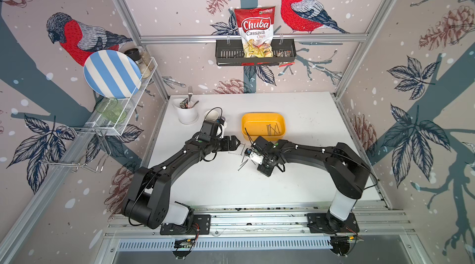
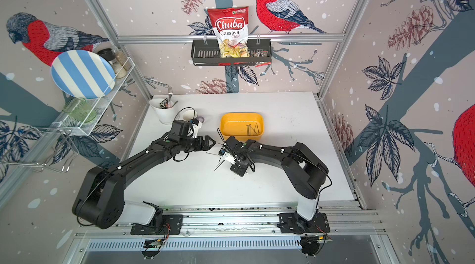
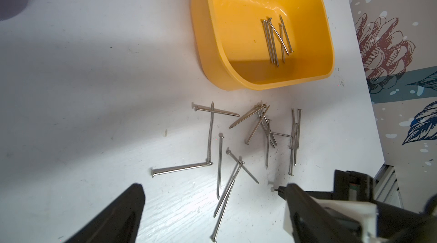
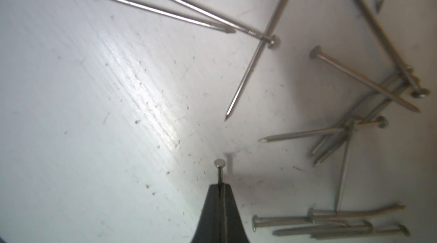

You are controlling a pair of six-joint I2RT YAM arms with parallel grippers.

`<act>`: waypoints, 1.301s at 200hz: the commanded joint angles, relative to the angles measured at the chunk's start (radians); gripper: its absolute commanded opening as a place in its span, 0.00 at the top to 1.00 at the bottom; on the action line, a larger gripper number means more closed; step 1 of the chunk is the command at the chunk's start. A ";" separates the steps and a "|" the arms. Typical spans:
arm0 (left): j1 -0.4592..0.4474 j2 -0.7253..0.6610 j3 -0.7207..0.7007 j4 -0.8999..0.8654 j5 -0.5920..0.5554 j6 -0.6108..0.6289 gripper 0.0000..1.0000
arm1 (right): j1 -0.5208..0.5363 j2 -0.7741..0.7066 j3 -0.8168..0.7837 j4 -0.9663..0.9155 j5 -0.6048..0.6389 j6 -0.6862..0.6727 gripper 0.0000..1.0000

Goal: Put the nails on the desktop into the storage box
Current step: Pick up the nail from the center of the board, then place the nail in the storage box.

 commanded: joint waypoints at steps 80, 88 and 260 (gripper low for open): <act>0.005 0.064 0.045 0.062 0.003 -0.050 0.05 | -0.301 -0.110 0.262 0.134 -0.258 0.228 1.00; 0.006 0.077 0.059 0.060 0.007 -0.050 0.05 | -0.321 -0.087 0.289 0.150 -0.252 0.262 1.00; 0.006 0.118 0.140 -0.025 -0.001 0.018 0.05 | -0.484 0.356 0.447 0.207 -0.126 0.562 1.00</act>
